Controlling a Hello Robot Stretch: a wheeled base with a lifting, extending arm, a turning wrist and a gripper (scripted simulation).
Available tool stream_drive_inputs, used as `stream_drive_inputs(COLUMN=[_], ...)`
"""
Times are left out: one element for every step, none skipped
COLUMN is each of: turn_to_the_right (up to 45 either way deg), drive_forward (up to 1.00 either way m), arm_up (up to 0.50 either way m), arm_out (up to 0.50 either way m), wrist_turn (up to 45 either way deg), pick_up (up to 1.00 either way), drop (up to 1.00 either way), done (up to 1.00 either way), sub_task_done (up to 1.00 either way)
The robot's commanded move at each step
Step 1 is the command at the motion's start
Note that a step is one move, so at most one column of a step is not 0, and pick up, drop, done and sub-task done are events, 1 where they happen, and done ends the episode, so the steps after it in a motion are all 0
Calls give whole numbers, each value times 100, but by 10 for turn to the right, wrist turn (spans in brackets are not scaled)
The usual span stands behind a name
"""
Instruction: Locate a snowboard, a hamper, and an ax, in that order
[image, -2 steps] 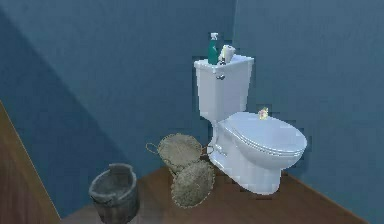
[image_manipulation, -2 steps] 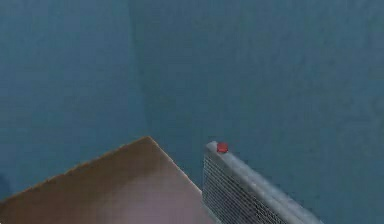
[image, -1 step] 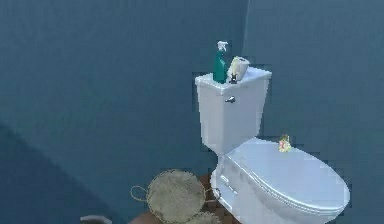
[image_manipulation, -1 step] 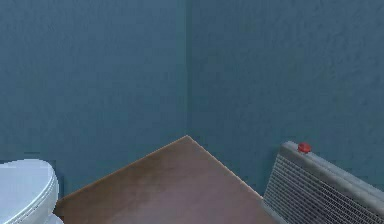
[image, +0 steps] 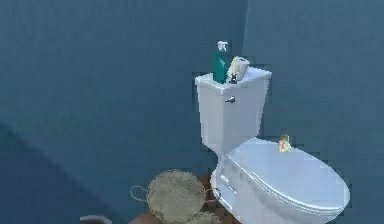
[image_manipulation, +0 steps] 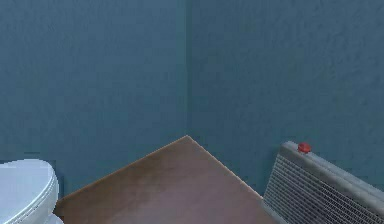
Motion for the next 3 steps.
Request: stream_drive_inputs(turn_to_the_right=[450, 450, 450], drive_forward=[0, 0, 0], arm_up=[0, 0, 0], arm_out=[0, 0, 0], wrist_turn=[0, 0, 0], pick_up=[0, 0, 0], drop=[0, 0, 0], done=[0, 0, 0], sub_task_done=[0, 0, 0])
